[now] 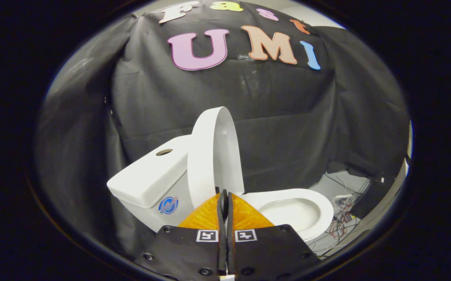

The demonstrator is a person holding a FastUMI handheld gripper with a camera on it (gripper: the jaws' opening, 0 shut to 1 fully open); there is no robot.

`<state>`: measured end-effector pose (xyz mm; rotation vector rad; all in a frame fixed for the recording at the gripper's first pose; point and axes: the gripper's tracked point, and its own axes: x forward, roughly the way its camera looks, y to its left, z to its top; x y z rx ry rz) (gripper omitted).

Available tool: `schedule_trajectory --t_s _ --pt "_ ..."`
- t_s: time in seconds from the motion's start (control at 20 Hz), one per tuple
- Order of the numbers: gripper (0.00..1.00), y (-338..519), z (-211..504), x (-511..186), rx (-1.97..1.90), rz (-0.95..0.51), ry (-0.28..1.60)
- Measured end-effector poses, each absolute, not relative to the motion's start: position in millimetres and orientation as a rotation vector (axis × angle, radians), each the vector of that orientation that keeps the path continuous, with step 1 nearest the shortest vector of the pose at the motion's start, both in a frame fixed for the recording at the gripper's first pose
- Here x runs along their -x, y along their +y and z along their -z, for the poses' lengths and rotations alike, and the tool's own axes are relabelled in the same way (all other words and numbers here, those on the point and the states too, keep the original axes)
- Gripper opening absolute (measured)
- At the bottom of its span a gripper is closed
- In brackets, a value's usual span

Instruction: Open the toilet lid.

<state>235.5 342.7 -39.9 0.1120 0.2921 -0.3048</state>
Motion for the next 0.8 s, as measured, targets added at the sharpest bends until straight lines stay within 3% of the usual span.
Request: schedule_trajectory --t_s 0.8 --pt "0.02 383 43 -258 -0.069 0.25 0.281"
